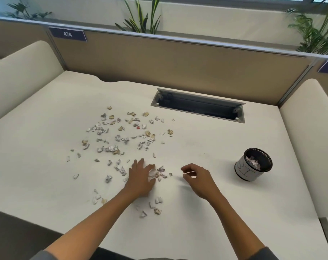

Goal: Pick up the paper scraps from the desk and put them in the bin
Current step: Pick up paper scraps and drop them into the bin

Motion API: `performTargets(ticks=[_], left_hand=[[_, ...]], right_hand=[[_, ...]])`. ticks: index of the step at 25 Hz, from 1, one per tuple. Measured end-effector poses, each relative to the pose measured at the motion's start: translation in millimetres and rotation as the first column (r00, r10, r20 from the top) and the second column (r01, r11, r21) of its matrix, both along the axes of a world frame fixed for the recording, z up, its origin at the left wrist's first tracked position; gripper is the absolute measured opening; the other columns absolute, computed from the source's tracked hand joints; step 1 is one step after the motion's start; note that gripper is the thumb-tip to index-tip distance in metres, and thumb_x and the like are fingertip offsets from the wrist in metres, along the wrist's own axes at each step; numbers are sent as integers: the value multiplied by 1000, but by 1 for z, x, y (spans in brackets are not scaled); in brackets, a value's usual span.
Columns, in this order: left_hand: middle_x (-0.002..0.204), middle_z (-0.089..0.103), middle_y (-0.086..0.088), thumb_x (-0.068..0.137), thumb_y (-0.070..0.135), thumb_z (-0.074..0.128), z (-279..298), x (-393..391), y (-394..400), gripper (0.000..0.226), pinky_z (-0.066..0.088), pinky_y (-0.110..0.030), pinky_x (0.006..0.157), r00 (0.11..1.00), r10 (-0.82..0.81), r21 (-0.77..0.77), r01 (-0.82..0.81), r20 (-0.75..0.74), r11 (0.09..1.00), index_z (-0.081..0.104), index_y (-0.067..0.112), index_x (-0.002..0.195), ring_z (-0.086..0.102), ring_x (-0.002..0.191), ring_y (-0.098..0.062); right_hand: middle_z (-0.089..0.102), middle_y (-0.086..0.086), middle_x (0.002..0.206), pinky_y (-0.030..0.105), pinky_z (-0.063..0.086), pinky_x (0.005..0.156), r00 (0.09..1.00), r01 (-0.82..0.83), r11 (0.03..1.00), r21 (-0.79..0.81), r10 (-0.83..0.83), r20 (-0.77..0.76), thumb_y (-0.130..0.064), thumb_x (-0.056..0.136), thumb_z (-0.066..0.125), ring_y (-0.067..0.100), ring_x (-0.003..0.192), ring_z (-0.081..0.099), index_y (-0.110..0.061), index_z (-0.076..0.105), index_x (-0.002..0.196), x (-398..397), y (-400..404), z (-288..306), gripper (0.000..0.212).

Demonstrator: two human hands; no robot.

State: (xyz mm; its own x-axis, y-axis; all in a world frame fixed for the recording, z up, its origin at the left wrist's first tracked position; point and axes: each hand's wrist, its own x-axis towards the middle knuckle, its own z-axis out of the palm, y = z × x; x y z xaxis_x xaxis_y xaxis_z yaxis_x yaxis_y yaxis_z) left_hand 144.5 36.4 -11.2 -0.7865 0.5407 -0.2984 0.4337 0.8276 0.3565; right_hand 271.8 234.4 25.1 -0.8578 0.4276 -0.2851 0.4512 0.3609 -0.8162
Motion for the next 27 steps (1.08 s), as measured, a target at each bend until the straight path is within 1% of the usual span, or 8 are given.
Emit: performTargets(ticks=[3,5,9,12,15,18,23,27], left_hand=[[152,28,-12,94,28,56,-1,-2,-19,48,24,-41,117,998,-33,121,25,60,992,46,24,141,18,145,-33],[149,34,-9,95,20,55,-2,-5,-28,41,30,-33,111,997,-68,179,63,27,982,53,21,135,25,143,-26],[144,46,-5,99,19,50,-4,-16,-38,28,40,-31,103,992,-120,187,123,-30,975,66,21,123,38,137,-20],[134,53,-3,99,14,48,-4,-21,-40,31,45,-34,96,981,-183,173,192,-68,966,65,19,124,45,127,-21],[126,55,0,97,8,47,-5,-25,-39,39,47,-35,91,966,-237,172,253,-106,952,59,20,132,47,119,-18],[123,54,1,96,8,48,-7,-28,-38,40,48,-33,89,955,-272,179,289,-117,940,58,20,133,46,116,-16],[114,56,1,97,27,52,-8,-29,-41,28,48,-32,87,943,-305,191,327,-132,926,69,19,117,47,111,-16],[103,58,0,99,19,49,-8,-34,-42,25,50,-35,80,935,-333,146,348,-122,926,72,14,110,52,103,-19]], right_hand=[[62,-8,120,14,45,75,998,-50,998,39,48,43,-21,94,63,4,100,61,-27,65,114,-12,-19,-8,21],[56,-5,130,20,42,85,992,-110,989,101,102,77,-23,93,64,8,107,57,-25,59,124,-20,-28,-14,31],[42,2,141,27,41,100,977,-168,964,205,134,168,-34,88,71,19,124,50,-22,45,140,-35,-45,-25,60],[36,4,141,29,41,103,976,-150,955,256,101,194,-45,81,76,22,127,46,-21,39,145,-45,-60,-33,78],[35,3,136,27,43,100,984,-127,956,264,87,158,-49,76,79,21,123,45,-23,39,144,-52,-77,-39,83],[36,0,131,24,45,92,991,-99,954,282,69,114,-49,78,76,18,118,46,-25,44,140,-58,-89,-42,75],[41,-1,119,23,44,80,996,-74,932,356,53,66,-39,89,65,17,105,51,-22,56,120,-64,-98,-43,37],[43,-5,106,19,39,71,998,-61,928,367,44,55,-28,96,58,15,90,52,-18,57,106,-63,-100,-44,14]])
